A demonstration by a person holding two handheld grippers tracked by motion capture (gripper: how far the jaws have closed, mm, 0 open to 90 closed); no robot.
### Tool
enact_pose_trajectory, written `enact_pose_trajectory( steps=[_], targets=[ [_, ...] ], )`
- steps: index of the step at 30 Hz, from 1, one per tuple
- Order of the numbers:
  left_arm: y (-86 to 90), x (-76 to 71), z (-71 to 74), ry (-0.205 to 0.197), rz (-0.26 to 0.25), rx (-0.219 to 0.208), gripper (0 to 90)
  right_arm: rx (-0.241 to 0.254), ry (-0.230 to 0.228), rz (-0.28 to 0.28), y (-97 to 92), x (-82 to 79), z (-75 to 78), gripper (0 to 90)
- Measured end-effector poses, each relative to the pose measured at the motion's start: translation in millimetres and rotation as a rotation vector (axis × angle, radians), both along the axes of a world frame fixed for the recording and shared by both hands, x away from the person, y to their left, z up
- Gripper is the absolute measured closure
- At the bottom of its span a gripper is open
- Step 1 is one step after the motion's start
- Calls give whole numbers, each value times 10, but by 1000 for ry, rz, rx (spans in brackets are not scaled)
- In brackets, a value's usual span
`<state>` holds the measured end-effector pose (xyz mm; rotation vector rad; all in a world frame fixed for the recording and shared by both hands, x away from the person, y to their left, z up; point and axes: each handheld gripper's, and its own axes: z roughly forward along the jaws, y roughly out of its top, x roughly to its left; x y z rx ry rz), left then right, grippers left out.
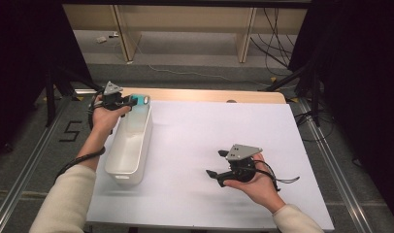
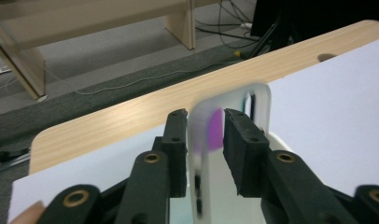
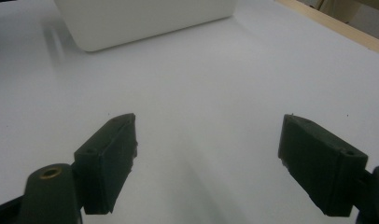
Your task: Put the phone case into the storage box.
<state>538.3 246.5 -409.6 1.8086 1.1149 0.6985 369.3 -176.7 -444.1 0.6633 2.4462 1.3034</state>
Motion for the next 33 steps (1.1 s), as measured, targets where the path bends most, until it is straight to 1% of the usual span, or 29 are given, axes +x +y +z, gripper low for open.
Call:
enact_pose_trajectory(
  steps=[2, 3, 6, 7, 8, 9, 12, 16, 18, 21, 24, 25, 27, 29, 30, 33],
  targets=[
    [2, -3, 11, 4, 15, 11, 646, 0, -4, -1, -1, 2, 0, 206],
    [-2, -3, 13, -4, 19, 10, 630, 5, -4, 0, 2, 2, -3, 206],
    [0, -11, 40, 5, 39, 31, 553, 6, -5, 0, 0, 4, -1, 206],
    [0, -15, 47, 4, 47, 30, 534, 1, -1, 3, -4, 3, 4, 206],
    [0, -19, 52, 12, 54, 19, 515, 1, -2, 3, -3, 3, 3, 206],
    [6, -24, 61, 13, 62, 21, 499, 0, -5, -1, -3, -1, 5, 206],
    [31, -42, 86, 6, 69, 17, 487, 1, -1, 0, -4, -4, 13, 206],
    [68, -51, 97, 11, 82, 21, 479, 0, -5, -1, -2, -1, 7, 206],
    [83, -57, 93, 12, 84, 19, 488, 0, -6, -1, 0, -3, 7, 206],
    [95, -77, 86, 3, 88, 7, 530, -1, -1, 0, -2, -2, 9, 206],
    [107, -88, 88, 3, 85, -23, 551, 0, -1, 1, -6, 0, 9, 206],
    [111, -90, 91, 6, 84, -26, 556, 0, -1, 0, -6, -1, 9, 206],
    [119, -85, 97, 9, 84, -18, 572, -1, 0, 0, -4, -3, 10, 206],
    [118, -80, 104, 8, 85, -24, 591, -1, -1, 1, -2, -4, 13, 206],
    [115, -78, 107, 7, 85, -21, 605, 1, 6, -1, -2, -7, 15, 206],
    [105, -73, 108, 20, 92, -16, 712, 1, -1, 1, -4, 2, 4, 206]
  ],
)
